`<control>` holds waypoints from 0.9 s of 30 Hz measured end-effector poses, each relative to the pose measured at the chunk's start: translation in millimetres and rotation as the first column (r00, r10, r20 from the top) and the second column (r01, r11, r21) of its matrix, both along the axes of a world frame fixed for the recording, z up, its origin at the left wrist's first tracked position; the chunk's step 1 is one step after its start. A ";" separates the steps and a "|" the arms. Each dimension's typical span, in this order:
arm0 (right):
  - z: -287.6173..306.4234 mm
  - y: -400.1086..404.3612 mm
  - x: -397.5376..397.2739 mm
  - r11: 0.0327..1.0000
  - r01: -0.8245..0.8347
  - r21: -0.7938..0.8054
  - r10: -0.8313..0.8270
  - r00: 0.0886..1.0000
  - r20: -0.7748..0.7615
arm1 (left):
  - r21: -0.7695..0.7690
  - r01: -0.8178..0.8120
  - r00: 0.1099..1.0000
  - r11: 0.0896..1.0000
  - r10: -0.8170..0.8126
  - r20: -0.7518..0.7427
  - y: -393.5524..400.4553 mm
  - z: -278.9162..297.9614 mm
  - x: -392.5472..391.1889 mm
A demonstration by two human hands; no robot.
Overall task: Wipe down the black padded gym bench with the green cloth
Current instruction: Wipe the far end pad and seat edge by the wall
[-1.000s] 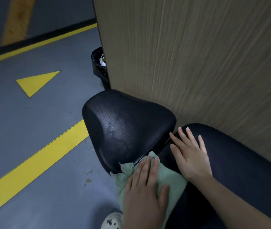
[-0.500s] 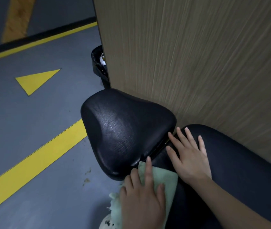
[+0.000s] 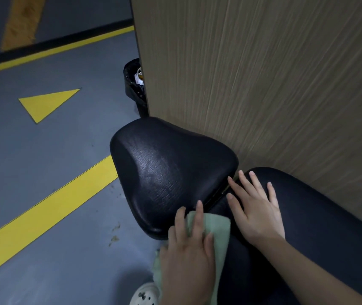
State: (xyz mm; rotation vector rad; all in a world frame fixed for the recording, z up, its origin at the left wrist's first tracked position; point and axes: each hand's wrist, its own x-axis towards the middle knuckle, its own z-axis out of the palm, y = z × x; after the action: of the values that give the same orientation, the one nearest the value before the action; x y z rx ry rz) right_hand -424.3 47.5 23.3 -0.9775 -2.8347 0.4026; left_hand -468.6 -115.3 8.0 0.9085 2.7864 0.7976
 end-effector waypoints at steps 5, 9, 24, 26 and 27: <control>0.2 -0.7 -1.2 1.000 0.005 0.004 -0.005 1.000 -0.002 | 0.039 0.013 1.000 0.999 -0.013 0.005 -16.2 -3.2 1.5; -1.2 -0.1 -1.2 1.000 0.014 0.025 -0.014 1.000 0.007 | -0.077 0.059 0.995 0.995 -0.065 -0.076 1.5 -2.2 6.2; -3.2 0.7 -3.1 0.999 0.011 0.040 -0.011 1.000 0.014 | -0.080 0.010 1.000 0.997 -0.012 -0.025 -3.3 -1.9 8.9; -3.6 0.8 -3.1 0.999 0.016 0.042 -0.017 1.000 0.014 | -0.112 -0.007 1.000 0.994 0.004 -0.031 16.0 -0.1 8.4; -3.5 0.7 -3.1 0.999 0.018 0.043 -0.018 1.000 0.014 | -0.123 -0.023 1.000 0.992 0.021 -0.019 25.5 0.8 6.3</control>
State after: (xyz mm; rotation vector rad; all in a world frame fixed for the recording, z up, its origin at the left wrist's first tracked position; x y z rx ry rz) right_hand -427.4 48.2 19.8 -1.0010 -2.8327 0.3332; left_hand -462.3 -89.8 8.8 0.8698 2.8292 0.6150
